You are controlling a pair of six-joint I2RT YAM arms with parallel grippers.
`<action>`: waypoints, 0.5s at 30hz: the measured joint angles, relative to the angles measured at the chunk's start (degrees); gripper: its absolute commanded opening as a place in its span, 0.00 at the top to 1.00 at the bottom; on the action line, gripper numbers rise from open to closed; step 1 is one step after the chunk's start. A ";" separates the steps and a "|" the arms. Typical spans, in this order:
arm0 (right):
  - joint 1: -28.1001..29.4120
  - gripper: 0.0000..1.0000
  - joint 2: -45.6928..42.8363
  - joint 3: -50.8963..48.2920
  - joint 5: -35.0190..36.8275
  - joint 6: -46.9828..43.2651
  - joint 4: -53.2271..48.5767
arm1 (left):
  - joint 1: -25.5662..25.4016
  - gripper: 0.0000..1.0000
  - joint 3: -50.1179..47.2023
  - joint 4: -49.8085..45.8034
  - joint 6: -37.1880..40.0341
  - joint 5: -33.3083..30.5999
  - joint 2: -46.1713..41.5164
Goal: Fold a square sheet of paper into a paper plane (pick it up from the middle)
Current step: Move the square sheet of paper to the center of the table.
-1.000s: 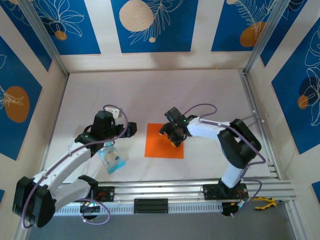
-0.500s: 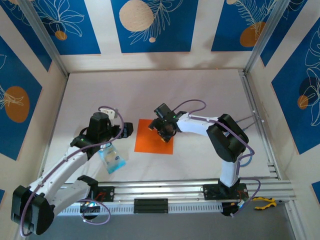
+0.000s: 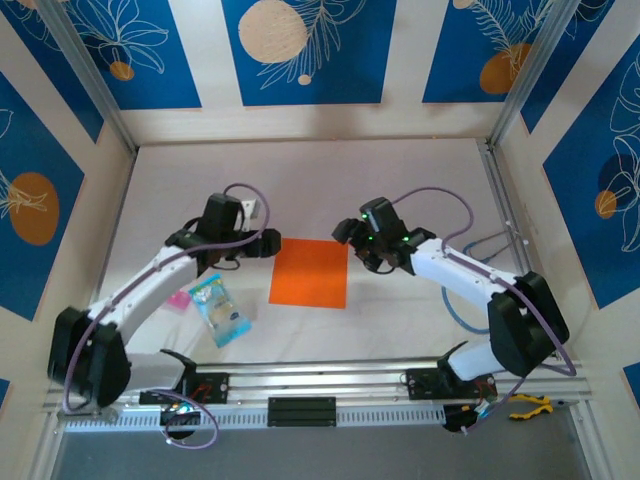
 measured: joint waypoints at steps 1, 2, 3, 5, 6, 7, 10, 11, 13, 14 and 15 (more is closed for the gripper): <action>-1.51 0.18 -0.55 -1.11 -1.11 -1.16 -0.20 | -1.20 0.24 1.68 -0.96 -0.35 -0.26 2.34; -3.08 0.18 -1.09 -2.29 -2.25 -2.34 -0.33 | -2.75 0.24 3.69 -2.32 -0.83 -0.87 5.07; -4.61 0.18 -1.68 -3.48 -3.43 -3.48 -0.52 | -4.35 0.24 5.79 -3.72 -1.14 -1.68 7.80; -6.38 0.18 -2.84 -5.38 -5.51 -5.46 -0.81 | -7.17 0.23 10.21 -7.26 -2.10 -3.58 12.92; -6.80 0.17 -3.58 -6.12 -6.58 -6.56 -1.07 | -8.39 0.22 12.61 -9.03 -2.60 -4.55 15.47; -6.95 0.16 -4.31 -6.58 -7.32 -7.30 -1.40 | -9.33 0.21 14.71 -10.43 -2.99 -5.25 17.62; -7.41 0.14 -7.19 -7.65 -9.05 -9.70 -2.03 | -11.89 0.19 20.13 -14.32 -4.44 -7.30 22.95; -7.52 0.14 -8.13 -7.98 -9.42 -10.29 -2.01 | -12.68 0.19 21.79 -15.58 -4.74 -8.07 24.57; -8.04 0.12 -9.81 -8.76 -10.29 -11.21 -1.97 | -13.81 0.19 24.09 -17.59 -5.55 -9.20 26.95; -8.41 0.12 -10.49 -9.25 -10.71 -11.47 -1.92 | -14.25 0.18 25.22 -18.56 -5.84 -9.62 28.15; -8.81 0.11 -10.99 -9.79 -11.13 -11.72 -1.90 | -14.64 0.18 26.49 -19.61 -6.16 -10.01 29.64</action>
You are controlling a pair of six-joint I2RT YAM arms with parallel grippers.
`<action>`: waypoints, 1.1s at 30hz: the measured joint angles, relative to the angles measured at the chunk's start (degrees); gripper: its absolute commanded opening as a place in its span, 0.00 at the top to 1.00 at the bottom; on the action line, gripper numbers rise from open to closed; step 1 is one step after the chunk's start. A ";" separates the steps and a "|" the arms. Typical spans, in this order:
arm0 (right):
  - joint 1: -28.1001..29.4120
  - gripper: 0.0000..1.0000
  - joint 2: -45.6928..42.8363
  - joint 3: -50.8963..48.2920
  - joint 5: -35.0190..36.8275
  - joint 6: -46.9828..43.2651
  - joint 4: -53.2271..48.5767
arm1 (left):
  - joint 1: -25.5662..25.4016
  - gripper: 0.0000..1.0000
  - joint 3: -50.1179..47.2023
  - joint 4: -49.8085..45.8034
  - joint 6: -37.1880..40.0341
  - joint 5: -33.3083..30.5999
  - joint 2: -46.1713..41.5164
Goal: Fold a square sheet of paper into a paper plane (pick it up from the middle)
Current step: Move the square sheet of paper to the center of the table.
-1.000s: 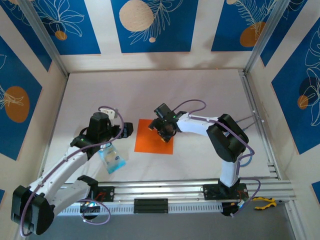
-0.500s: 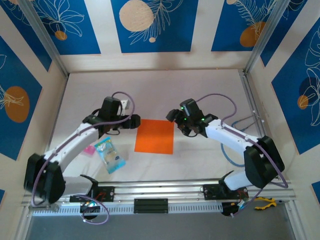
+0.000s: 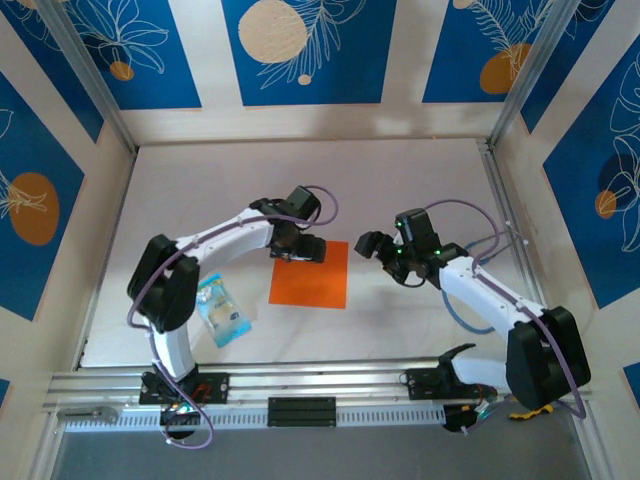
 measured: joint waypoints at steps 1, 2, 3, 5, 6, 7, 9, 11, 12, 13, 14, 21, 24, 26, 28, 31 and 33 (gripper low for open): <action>-0.26 0.11 -0.28 -0.46 -0.39 -0.24 0.00 | -0.24 0.18 0.68 -0.39 -0.31 -0.15 0.98; -0.57 0.10 -0.48 -0.92 -0.98 -0.57 -0.02 | -0.37 0.18 1.44 -1.01 -0.79 -0.28 2.16; -0.72 0.10 -0.52 -1.27 -1.49 -0.92 -0.04 | -0.48 0.18 2.03 -1.62 -1.22 -0.44 3.43; -0.98 0.08 -0.52 -1.44 -2.58 -1.73 -0.26 | -0.48 0.18 2.67 -2.45 -2.14 -0.55 5.09; -0.96 0.06 -0.52 -1.44 -3.19 -2.23 -0.24 | -0.50 0.17 2.80 -2.75 -2.51 -0.52 5.75; -0.96 0.04 -0.52 -1.44 -3.76 -2.80 -0.22 | -0.50 0.16 2.82 -2.93 -2.89 -0.55 6.19; -0.98 0.01 -0.46 -1.44 -4.98 -3.78 -0.28 | -0.50 0.15 3.13 -3.50 -3.91 -0.55 7.06; -1.07 0.01 -0.17 -1.44 -5.95 -4.48 -0.26 | -0.50 0.14 3.87 -3.98 -4.63 -0.55 7.91; -1.14 0.01 0.09 -1.44 -6.29 -4.74 -0.28 | -0.52 0.14 4.24 -4.11 -5.05 -0.55 8.26; -1.16 0.01 0.31 -1.44 -6.49 -4.87 -0.28 | -0.52 0.14 4.59 -4.26 -5.35 -0.57 8.50; -1.18 0.01 0.63 -1.44 -6.80 -5.01 -0.28 | -0.52 0.13 4.87 -4.35 -5.60 -0.59 8.70; -0.24 0.01 1.27 -1.42 -4.42 -6.16 -1.95 | -0.94 0.11 7.30 -5.40 -6.97 -1.73 10.69; 1.16 0.01 1.27 -1.42 -1.55 -6.56 -2.84 | -1.16 0.10 7.76 -5.60 -7.19 -2.01 11.74; 1.70 0.01 1.27 -1.42 -0.35 -6.82 -3.04 | -1.27 0.10 7.96 -5.75 -7.32 -2.10 12.39; 2.14 0.01 1.27 -1.42 0.74 -6.84 -3.06 | -1.38 0.10 8.09 -5.81 -7.34 -2.21 12.79; 2.78 0.01 1.27 -1.42 2.40 -6.82 -3.06 | -1.53 0.10 8.28 -5.86 -7.37 -2.25 12.92; 3.28 0.01 1.27 -1.42 3.87 -6.80 -3.04 | -1.60 0.09 8.44 -5.84 -7.37 -2.23 12.92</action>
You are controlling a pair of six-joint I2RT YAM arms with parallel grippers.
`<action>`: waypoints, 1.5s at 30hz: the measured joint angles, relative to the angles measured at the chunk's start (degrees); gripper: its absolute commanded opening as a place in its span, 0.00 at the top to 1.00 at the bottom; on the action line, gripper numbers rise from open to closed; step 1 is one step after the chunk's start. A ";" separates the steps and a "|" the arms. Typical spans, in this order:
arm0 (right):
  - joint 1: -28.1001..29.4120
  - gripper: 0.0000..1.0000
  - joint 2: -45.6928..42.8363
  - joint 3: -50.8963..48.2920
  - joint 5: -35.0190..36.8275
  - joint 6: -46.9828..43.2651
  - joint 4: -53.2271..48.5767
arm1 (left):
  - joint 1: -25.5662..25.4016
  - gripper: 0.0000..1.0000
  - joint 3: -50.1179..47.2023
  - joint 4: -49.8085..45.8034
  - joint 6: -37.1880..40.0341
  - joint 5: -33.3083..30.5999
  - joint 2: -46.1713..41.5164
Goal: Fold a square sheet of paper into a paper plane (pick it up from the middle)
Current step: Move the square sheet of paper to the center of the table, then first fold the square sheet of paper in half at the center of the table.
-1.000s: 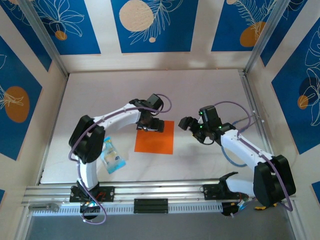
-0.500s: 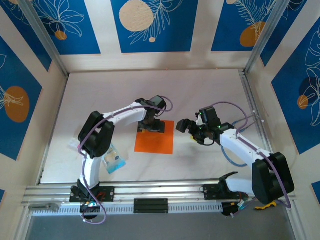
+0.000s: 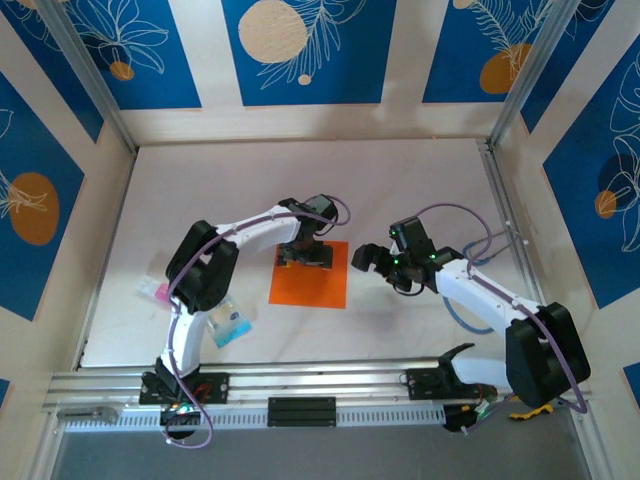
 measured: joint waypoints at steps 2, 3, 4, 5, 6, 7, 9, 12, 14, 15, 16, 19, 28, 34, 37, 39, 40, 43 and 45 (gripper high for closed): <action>0.59 0.01 0.00 0.00 1.09 0.00 0.00 | -0.04 0.09 0.13 0.00 0.00 0.00 0.11; 0.83 0.01 0.00 0.00 1.53 -0.02 0.02 | -0.04 0.09 0.15 0.00 0.00 -0.02 0.22; 0.83 0.01 0.00 0.00 1.75 0.02 0.02 | -0.07 0.09 0.15 0.00 0.00 0.00 0.26; 0.85 0.01 0.00 0.00 2.05 0.02 0.02 | -0.09 0.09 0.15 0.00 0.00 -0.02 0.33; 0.98 0.01 0.00 0.00 2.40 0.02 0.04 | -0.11 0.09 0.15 -0.02 0.00 0.00 0.46; 1.01 0.01 0.00 0.00 2.67 0.04 0.04 | -0.15 0.09 0.17 -0.02 0.00 0.00 0.59; 1.05 0.01 0.00 0.00 2.91 0.09 0.04 | -0.24 0.09 0.33 -0.04 0.00 0.00 0.92; 1.05 0.01 0.00 0.00 3.02 0.24 0.04 | -0.46 0.09 0.44 -0.07 -0.04 0.00 1.09; 1.05 0.01 0.00 0.00 3.10 0.26 0.04 | -0.66 0.09 0.66 -0.07 -0.31 0.00 1.09; 1.05 0.01 0.00 0.00 3.10 0.28 0.04 | -0.74 0.08 0.74 -0.04 -0.46 -0.02 1.09; 1.05 0.01 0.00 0.00 3.10 0.33 0.04 | -0.79 0.08 0.81 -0.04 -0.68 -0.02 1.09; 1.09 0.01 0.00 0.00 3.10 0.63 0.04 | -0.85 0.08 0.81 -0.07 -1.07 -0.02 1.27; 1.09 0.01 0.00 0.00 3.13 1.16 0.02 | -1.18 0.08 1.29 -0.68 -1.46 -1.09 2.60; 1.09 0.01 -0.02 0.00 3.39 1.51 0.02 | -1.44 0.08 1.64 -0.87 -1.57 -1.49 2.89; 1.09 0.01 -0.02 0.00 3.56 1.53 0.02 | -1.46 0.09 1.64 -0.87 -1.90 -1.51 2.89; 1.09 0.01 -0.02 0.00 3.58 1.53 0.02 | -1.49 0.10 1.60 -0.83 -1.99 -1.51 2.89; 1.09 0.01 -0.02 0.00 3.65 1.53 0.02 | -1.49 0.10 1.60 -0.83 -2.12 -1.51 2.89; 1.09 0.01 -0.02 0.00 3.93 1.55 0.02 | -1.49 0.11 1.60 -0.81 -2.34 -1.51 2.89; 1.09 0.01 -0.02 0.00 4.00 1.60 0.00 | -1.49 0.12 1.60 -0.79 -2.36 -1.49 2.89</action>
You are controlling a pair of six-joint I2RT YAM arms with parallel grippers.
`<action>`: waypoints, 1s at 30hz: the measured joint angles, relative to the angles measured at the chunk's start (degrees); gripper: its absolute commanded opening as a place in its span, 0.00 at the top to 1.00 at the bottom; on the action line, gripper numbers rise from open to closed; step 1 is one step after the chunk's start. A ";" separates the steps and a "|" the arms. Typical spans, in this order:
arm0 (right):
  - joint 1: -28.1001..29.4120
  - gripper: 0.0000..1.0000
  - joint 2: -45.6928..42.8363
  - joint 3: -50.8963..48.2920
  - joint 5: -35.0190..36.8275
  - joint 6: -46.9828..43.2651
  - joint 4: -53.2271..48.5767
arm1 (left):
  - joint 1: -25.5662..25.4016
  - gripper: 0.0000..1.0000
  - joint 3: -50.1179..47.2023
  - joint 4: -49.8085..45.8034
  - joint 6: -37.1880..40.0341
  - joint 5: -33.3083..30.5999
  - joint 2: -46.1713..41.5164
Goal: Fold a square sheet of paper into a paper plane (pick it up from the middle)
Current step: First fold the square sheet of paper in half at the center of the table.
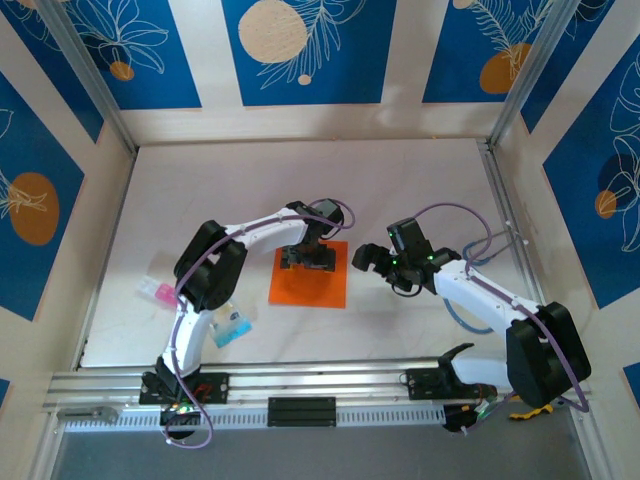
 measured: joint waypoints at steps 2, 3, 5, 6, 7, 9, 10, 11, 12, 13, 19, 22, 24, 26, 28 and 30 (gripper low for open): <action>0.00 0.01 0.00 0.00 0.07 0.15 0.02 | -0.04 0.12 0.00 0.11 0.00 -0.02 0.00; 0.00 0.01 0.00 0.00 0.17 0.17 0.00 | -0.07 0.12 0.00 0.11 0.00 -0.02 0.00; 0.00 0.01 0.00 0.00 0.17 0.20 0.00 | -0.07 0.12 0.00 0.11 0.00 -0.02 0.00; 0.00 0.01 0.00 0.00 0.17 0.20 0.00 | -0.07 0.13 0.00 0.13 -0.02 -0.02 0.00; 0.00 0.01 -0.02 0.00 0.20 0.20 0.00 | -0.07 0.13 0.00 0.13 0.00 -0.02 0.00; 0.00 0.01 -0.09 0.00 0.20 0.33 0.00 | -0.11 0.14 0.00 0.13 -0.02 -0.02 0.00; 0.00 0.01 -0.09 0.00 0.20 0.39 0.00 | -0.11 0.16 0.00 0.15 -0.02 -0.02 0.00; 0.00 0.01 -0.09 0.00 0.20 0.42 0.00 | -0.13 0.17 0.00 0.17 -0.02 -0.02 0.00; 0.00 0.01 -0.09 0.00 0.20 0.44 -0.02 | -0.13 0.19 0.00 0.17 -0.02 -0.04 0.00; 0.00 0.01 -0.09 0.00 0.20 0.44 -0.02 | -0.13 0.21 0.00 0.17 0.00 -0.07 -0.02; -0.17 0.01 -1.31 0.00 0.13 0.59 -0.09 | -0.26 0.37 -0.39 1.16 0.68 -0.46 -0.35; -0.33 0.01 -3.04 -0.02 0.15 0.57 0.00 | -0.28 0.42 -1.03 1.99 1.38 -0.48 -0.76; -0.39 0.01 -4.39 -0.07 0.17 0.57 0.04 | -0.28 0.49 -1.49 2.71 1.73 -0.46 -1.11; -0.61 0.01 -5.66 -0.11 0.17 0.59 0.02 | -0.28 0.50 -2.05 3.67 2.08 -0.44 -1.46; -1.01 0.00 -6.34 -0.31 0.17 0.59 0.04 | -0.28 0.50 -2.73 4.61 2.19 -0.44 -1.92; -1.38 0.00 -6.64 -0.94 0.17 0.63 0.13 | -0.33 0.55 -3.45 5.49 2.47 -0.44 -2.49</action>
